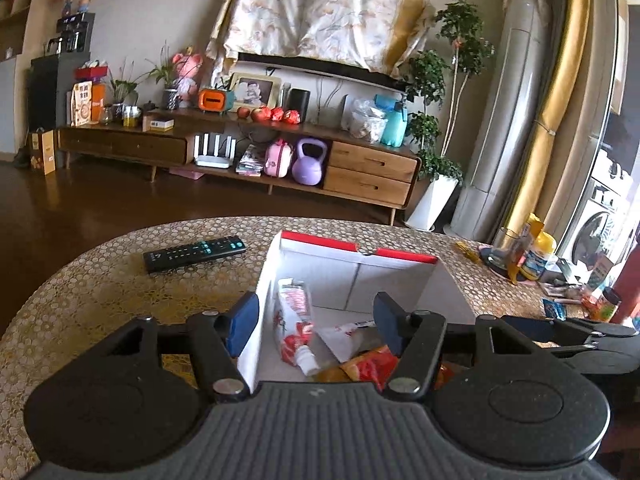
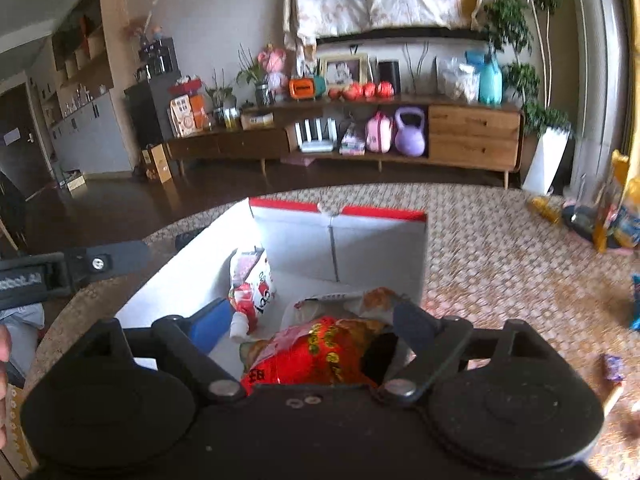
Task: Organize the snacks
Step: 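Open left tool to drop the pouch while right tool releases the chip bag, then move both open tools back toward the small snacks on the table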
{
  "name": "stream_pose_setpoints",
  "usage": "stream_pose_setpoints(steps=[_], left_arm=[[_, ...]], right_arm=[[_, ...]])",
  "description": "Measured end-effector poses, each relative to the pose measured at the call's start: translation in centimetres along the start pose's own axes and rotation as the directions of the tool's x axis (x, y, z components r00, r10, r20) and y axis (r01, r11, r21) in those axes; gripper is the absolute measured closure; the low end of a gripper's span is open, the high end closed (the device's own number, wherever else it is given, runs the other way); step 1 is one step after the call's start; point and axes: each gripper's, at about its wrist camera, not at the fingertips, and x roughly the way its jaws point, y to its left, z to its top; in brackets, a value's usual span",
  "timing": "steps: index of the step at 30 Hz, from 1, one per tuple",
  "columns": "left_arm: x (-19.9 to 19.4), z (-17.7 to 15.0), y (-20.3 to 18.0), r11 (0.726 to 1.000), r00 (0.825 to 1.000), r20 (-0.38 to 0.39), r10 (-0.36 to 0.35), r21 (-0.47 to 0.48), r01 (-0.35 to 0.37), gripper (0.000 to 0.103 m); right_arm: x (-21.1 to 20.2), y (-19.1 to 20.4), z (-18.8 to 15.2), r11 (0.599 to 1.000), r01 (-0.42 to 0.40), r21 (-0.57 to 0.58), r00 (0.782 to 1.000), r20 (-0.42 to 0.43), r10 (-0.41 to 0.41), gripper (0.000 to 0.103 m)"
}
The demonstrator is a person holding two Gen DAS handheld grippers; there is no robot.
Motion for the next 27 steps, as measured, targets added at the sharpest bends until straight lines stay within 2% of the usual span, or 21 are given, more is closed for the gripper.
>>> stream_pose_setpoints(steps=[5, 8, 16, 19, 27], left_arm=[[-0.9, -0.6, -1.3, 1.0, 1.0, 0.006, -0.007, 0.011, 0.007, 0.04], [-1.5, -1.3, -2.3, 1.0, 1.0, 0.004, -0.012, 0.021, 0.011, 0.035], [-2.1, -2.8, -6.5, 0.995, 0.998, 0.0, -0.058, 0.081, 0.058, 0.034], [-2.4, -3.3, -7.8, 0.994, 0.998, 0.008, -0.063, 0.094, 0.062, 0.026], [-3.3, -4.6, -11.8, 0.979, 0.988, 0.025, -0.15, 0.146, 0.145, 0.026]], right_arm=[[-2.9, -0.8, -0.4, 1.0, 0.014, 0.019, 0.999, 0.037, -0.014, 0.015], [-4.3, -1.2, -0.6, 0.999, 0.029, 0.046, 0.998, 0.056, -0.032, 0.015], [-8.2, -3.6, -2.4, 0.99, 0.086, 0.114, 0.99, 0.1, -0.098, 0.015], [-9.3, -4.6, -3.3, 0.985, 0.108, 0.137, 0.986, 0.109, -0.124, 0.015], [-12.0, -7.5, -6.0, 0.964, 0.192, 0.182, 0.965, 0.143, -0.219, 0.014]])
